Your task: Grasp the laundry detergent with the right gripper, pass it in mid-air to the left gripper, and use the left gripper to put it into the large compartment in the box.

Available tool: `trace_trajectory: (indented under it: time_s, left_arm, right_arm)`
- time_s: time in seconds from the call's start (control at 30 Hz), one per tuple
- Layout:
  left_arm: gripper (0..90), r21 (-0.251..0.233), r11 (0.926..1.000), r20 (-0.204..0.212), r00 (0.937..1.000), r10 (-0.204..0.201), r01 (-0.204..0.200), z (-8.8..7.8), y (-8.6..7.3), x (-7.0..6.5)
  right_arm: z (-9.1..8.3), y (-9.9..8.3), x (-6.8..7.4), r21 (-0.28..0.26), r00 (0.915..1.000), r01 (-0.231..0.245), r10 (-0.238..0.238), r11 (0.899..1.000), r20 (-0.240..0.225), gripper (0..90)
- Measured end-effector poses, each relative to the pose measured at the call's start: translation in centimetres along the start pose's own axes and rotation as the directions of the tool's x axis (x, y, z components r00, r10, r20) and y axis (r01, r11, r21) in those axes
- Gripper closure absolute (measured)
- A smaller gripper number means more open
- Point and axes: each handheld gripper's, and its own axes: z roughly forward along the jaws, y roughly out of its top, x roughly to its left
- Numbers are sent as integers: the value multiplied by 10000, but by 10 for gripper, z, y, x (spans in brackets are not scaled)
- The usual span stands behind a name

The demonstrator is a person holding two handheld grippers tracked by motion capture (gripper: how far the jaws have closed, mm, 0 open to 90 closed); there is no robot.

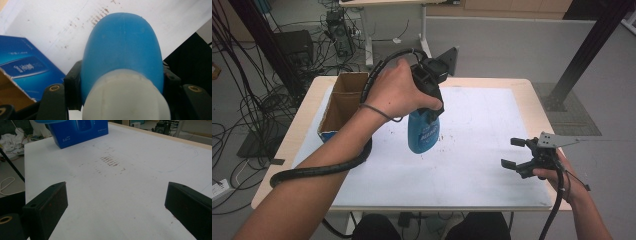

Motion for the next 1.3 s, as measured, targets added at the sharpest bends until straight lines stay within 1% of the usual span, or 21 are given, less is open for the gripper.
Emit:
trace_trajectory:
  time_s: [0.07, 0.1, 0.27, 0.4, 0.43, 0.5, 0.53, 0.57, 0.67, 0.77, 0.83, 0.97, 1.03, 1.07, 1.13, 1.17, 1.3]
  left_arm:
    - [378, -35, 9999, -34, 9999, -154, 154, -5, 1, 2]
    - [378, -74, 9999, -60, 9999, -143, 143, -8, 1, 3]
    - [379, -149, 9984, 48, 9985, -548, 548, -22, 4, 15]
    - [378, -353, 9958, -42, 9964, -848, 846, -35, 5, 20]
    - [378, -321, 9953, -72, 9957, -919, 917, -38, 7, 22]
    - [378, -413, 9933, -118, 9940, -1087, 1081, -44, 8, 25]
    - [378, -351, 9937, -137, 9941, -1073, 1067, -47, 9, 26]
    - [378, -553, 9902, -145, 9915, -1295, 1285, -49, 8, 26]
    - [378, -562, 9890, -196, 9902, -1381, 1368, -60, 10, 31]
    - [378, -719, 9850, -292, 9868, -1593, 1569, -69, 10, 33]
    - [378, -701, 9828, -282, 9844, -1734, 1711, -74, 11, 37]
    - [378, -881, 9746, -154, 9780, -2082, 2061, -83, 10, 48]
    - [378, -988, 9689, -95, 9734, -2289, 2269, -88, 9, 55]
    - [379, -992, 9655, -85, 9700, -2429, 2409, -90, 9, 59]
    - [378, -1038, 9609, -134, 9656, -2595, 2568, -93, 9, 61]
    - [378, -1043, 9552, -158, 9598, -2802, 2771, -94, 9, 64]
    - [378, -1085, 9419, -289, 9460, -3228, 3180, -99, 8, 73]
  right_arm:
    - [0, 1, 0, 0, 10000, 29, -29, 10000, -2, 44]
    - [0, 2, 1, -1, 10000, 39, -39, 10000, -11, 44]
    - [1, 4, 0, 32, 10000, 24, -24, 10000, -26, 44]
    - [0, 4, 0, 43, 10000, -5, 5, 10000, 16, 44]
    - [0, 3, 0, 42, 10000, -13, 13, 10000, 29, 44]
    - [0, 3, 0, 74, 10000, -47, 46, 10000, 47, 44]
    - [0, 3, 0, 80, 10000, -50, 50, 10000, 72, 44]
    - [0, 3, -1, 75, 10000, -63, 63, 10000, 61, 44]
    - [0, 2, -1, 44, 9999, -99, 99, 9999, 67, 44]
    - [0, 3, -1, 60, 9999, -114, 113, 9999, 98, 44]
    - [-1, 3, -1, 51, 9998, -124, 123, 9999, 125, 45]
    - [-3, 5, -1, 32, 9998, -125, 125, 9999, 164, 45]
    - [-3, 6, -1, 43, 9998, -88, 88, 10000, 186, 45]
    - [-3, 6, -1, 53, 9998, -96, 95, 9999, 195, 45]
    - [-3, 7, 0, 53, 9998, -64, 63, 10000, 208, 45]
    - [-4, 7, 0, 41, 9997, -75, 74, 10000, 214, 45]
    - [-4, 7, 0, 37, 9997, -71, 70, 10000, 231, 45]
